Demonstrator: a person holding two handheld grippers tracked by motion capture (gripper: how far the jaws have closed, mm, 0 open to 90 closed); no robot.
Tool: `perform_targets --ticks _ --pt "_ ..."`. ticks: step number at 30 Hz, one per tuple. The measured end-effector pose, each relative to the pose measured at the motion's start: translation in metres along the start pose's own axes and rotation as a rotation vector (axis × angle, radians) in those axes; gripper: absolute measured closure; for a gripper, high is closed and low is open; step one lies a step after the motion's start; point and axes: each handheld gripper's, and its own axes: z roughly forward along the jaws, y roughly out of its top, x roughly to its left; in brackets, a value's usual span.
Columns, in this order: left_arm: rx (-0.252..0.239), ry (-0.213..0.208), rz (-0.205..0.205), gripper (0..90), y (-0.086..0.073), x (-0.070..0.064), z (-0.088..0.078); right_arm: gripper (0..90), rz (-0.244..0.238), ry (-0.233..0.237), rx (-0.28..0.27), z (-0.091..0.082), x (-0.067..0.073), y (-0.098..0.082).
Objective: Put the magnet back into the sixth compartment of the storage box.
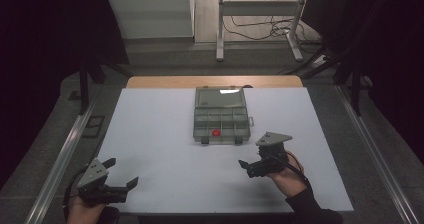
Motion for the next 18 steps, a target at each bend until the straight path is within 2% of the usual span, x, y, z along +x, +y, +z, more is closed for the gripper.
perform_targets --ticks 18 --pt "-0.002 -0.002 -0.004 0.1 0.0 0.001 0.0 0.0 0.021 -0.016 -0.017 -0.013 -0.001 -0.014"
